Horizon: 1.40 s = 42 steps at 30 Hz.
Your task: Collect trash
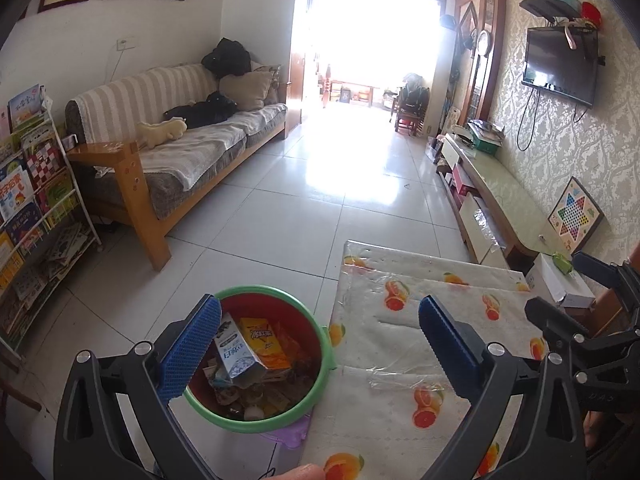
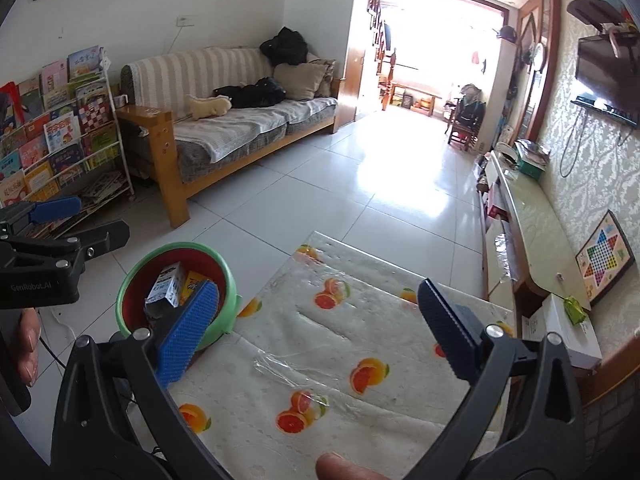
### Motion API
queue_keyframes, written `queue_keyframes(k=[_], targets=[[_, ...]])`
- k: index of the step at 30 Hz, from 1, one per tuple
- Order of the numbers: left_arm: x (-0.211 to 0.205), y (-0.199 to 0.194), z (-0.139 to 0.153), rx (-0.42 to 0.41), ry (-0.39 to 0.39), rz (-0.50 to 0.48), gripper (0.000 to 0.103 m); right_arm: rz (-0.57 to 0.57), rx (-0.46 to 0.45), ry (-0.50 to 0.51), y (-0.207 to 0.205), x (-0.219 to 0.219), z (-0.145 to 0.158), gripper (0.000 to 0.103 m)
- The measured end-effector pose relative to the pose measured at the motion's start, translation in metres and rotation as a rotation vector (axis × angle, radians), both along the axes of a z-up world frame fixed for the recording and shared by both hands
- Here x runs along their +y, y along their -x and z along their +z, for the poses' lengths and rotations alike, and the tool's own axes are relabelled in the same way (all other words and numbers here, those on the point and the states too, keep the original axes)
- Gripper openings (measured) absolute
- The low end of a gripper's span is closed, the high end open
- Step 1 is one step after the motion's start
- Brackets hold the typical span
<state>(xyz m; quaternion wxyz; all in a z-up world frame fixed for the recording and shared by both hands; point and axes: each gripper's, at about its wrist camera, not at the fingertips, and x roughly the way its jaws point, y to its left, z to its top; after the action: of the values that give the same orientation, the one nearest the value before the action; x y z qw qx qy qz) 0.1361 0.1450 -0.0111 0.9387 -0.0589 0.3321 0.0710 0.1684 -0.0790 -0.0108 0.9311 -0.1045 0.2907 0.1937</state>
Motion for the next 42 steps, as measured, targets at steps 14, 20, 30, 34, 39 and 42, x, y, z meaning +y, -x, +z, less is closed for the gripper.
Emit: queue_keyframes(k=[14,20,30,34,39,42], targets=[[-0.1,0.02,0.019,-0.092,-0.092,-0.082,0.095,-0.194,-0.071,-0.052,0.048,-0.095,0.017,0.098],[-0.107,0.031,0.022,-0.09,-0.112,-0.11,0.095,-0.211,-0.08,-0.068,0.06,-0.099,0.02,0.098],[-0.104,0.051,0.031,-0.131,-0.119,-0.096,0.095,-0.22,-0.09,-0.086,0.073,-0.092,0.028,0.098],[-0.101,0.053,0.035,-0.148,-0.114,-0.094,0.095,-0.245,-0.092,-0.083,0.074,-0.095,0.03,0.098],[-0.101,0.055,0.036,-0.161,-0.1,-0.103,0.095,-0.275,-0.093,-0.089,0.074,-0.102,0.031,0.098],[-0.102,0.056,0.035,-0.163,-0.104,-0.103,0.095,-0.288,-0.095,-0.09,0.075,-0.105,0.03,0.098]])
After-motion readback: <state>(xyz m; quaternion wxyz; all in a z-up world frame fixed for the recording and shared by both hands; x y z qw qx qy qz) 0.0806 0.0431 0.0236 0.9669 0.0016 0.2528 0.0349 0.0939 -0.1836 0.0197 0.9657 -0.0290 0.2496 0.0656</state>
